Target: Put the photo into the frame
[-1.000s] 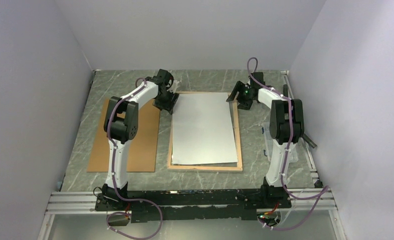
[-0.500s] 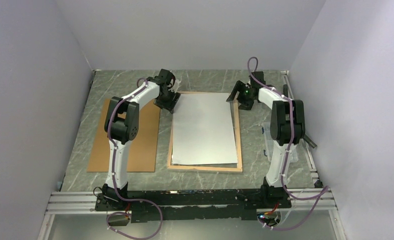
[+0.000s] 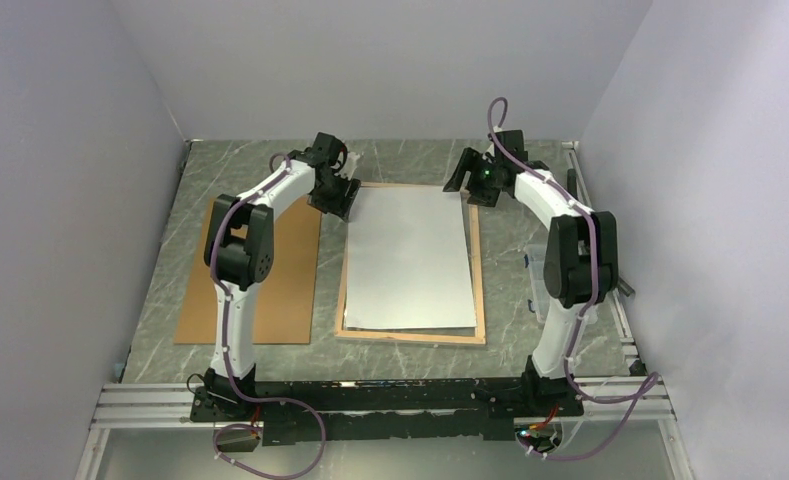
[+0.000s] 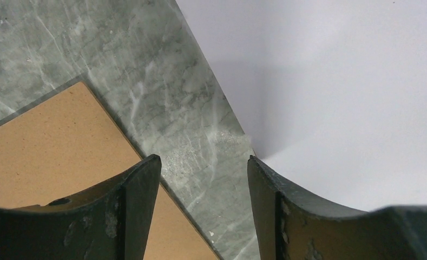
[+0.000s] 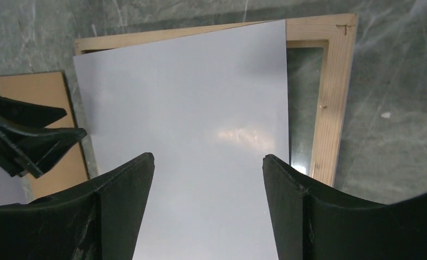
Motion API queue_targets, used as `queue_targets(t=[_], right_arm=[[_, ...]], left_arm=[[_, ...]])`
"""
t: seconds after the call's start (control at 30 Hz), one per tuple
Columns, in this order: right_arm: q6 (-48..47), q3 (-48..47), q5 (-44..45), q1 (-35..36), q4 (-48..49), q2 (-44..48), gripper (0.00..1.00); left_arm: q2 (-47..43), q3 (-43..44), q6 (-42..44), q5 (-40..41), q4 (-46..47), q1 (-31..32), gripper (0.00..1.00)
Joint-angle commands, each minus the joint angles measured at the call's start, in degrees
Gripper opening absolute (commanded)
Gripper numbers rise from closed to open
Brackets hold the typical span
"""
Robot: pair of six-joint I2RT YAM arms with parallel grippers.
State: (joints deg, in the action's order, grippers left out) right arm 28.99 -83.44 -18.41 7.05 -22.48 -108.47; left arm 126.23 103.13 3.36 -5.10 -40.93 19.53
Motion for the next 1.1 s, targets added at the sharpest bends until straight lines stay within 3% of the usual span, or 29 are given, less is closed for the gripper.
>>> queue_targets(t=[0.0, 0.43, 1.07], right_arm=[[-1.9, -4.8, -3.1, -0.3, -0.6, -4.9, 0.76], [-4.1, -13.5, -3.2, -0.8, -1.4, -12.6, 0.73], [-3.2, -17.6, -4.5, -1.9, -1.5, -18.6, 0.69]], left_arm=[[-3.7, -0.3, -1.2, -1.9, 1.6, 0.0, 0.66], [-2.0, 1.1, -1.3, -1.7, 2.2, 0.0, 0.65], [0.1, 1.7, -0.5, -1.3, 4.1, 0.0, 0.65]])
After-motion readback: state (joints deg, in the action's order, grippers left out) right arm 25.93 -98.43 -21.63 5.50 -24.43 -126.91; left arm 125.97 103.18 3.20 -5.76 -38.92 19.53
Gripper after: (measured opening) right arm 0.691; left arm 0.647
